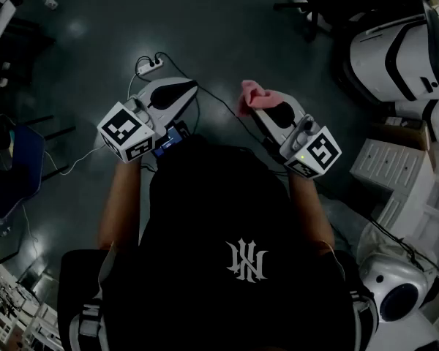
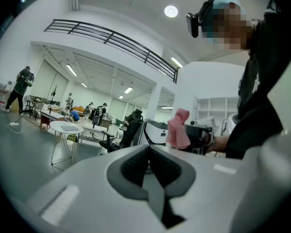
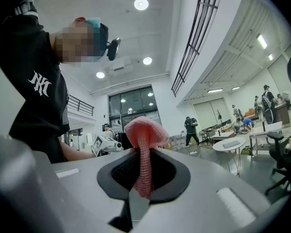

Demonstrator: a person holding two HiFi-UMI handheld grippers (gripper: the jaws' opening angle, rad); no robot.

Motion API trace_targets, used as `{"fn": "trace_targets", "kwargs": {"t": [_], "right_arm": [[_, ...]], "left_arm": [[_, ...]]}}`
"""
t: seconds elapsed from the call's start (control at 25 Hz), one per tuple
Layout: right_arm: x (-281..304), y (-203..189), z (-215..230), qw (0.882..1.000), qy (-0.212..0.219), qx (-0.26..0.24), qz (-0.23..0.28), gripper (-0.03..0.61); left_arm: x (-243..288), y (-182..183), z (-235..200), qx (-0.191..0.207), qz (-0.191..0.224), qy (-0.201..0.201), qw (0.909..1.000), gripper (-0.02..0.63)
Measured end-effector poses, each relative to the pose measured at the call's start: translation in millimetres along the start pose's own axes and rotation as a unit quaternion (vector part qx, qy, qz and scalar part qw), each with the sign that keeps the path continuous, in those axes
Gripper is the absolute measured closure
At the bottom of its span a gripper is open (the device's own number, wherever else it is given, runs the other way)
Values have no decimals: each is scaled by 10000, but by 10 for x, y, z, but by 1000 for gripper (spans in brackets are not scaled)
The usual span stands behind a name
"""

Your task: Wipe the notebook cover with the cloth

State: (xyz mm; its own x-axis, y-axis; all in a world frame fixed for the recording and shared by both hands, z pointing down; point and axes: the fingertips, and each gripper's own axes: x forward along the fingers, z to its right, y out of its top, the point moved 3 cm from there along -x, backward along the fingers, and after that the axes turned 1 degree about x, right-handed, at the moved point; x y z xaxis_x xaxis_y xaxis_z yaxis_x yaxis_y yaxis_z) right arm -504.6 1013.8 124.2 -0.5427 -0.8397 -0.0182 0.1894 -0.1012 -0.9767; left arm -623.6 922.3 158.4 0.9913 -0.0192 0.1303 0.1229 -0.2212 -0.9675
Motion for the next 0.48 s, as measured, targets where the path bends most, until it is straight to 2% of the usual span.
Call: {"fn": "trace_targets", "kwargs": {"t": [0.28, 0.4, 0.48], "right_arm": [[-24, -36, -40, 10000, -79, 17, 9, 548], [-29, -45, 14, 9996, -295, -26, -4, 548], [22, -17, 210, 9985, -540, -8, 41, 546]], "left_arm": [[-54, -79, 67, -116, -17, -10, 9999, 618], [-96, -115, 44, -208, -25, -34, 9998, 621], [-49, -128, -141, -316, -60, -101, 9994, 621]]}}
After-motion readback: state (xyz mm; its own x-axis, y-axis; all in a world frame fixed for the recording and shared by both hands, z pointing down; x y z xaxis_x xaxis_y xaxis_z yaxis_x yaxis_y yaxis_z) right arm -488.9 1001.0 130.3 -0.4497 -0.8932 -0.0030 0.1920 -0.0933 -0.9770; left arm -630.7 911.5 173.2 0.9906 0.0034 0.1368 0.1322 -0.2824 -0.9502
